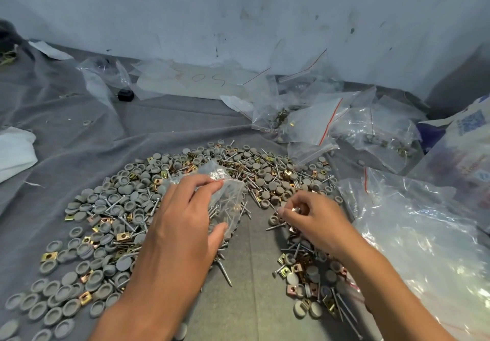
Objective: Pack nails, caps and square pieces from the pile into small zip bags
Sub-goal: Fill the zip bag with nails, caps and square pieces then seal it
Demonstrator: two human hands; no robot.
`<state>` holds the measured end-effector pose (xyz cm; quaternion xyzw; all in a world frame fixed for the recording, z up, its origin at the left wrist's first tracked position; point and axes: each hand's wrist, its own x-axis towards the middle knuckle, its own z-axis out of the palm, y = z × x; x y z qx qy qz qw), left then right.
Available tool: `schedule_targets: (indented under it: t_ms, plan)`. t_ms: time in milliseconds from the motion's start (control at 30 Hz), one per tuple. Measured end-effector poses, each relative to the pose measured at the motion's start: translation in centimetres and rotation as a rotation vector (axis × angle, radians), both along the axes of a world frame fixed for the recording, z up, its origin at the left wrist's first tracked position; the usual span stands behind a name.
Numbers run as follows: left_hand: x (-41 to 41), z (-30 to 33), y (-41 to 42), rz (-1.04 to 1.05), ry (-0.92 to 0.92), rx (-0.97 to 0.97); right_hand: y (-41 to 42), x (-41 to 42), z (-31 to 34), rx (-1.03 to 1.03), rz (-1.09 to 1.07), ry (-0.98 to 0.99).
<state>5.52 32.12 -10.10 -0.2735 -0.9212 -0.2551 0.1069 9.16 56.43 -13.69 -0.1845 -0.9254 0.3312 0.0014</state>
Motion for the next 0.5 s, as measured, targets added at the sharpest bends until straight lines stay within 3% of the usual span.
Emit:
schedule_targets:
  t_ms: [167, 267, 400, 500]
  plan:
    - [0.0, 0.0, 0.1, 0.012, -0.010, -0.017, -1.0, 0.0, 0.4, 0.274, 0.038, -0.001]
    - [0.1, -0.1, 0.1, 0.013, -0.008, -0.015, -1.4, 0.3, 1.0, 0.131, 0.039, 0.019]
    - [0.0, -0.2, 0.2, 0.003, -0.003, 0.005, -3.6, 0.8, 3.1, -0.162, 0.050, 0.416]
    - [-0.1, -0.3, 0.2, -0.011, -0.001, 0.016, -6.9, 0.5, 4.2, 0.032, 0.201, 0.646]
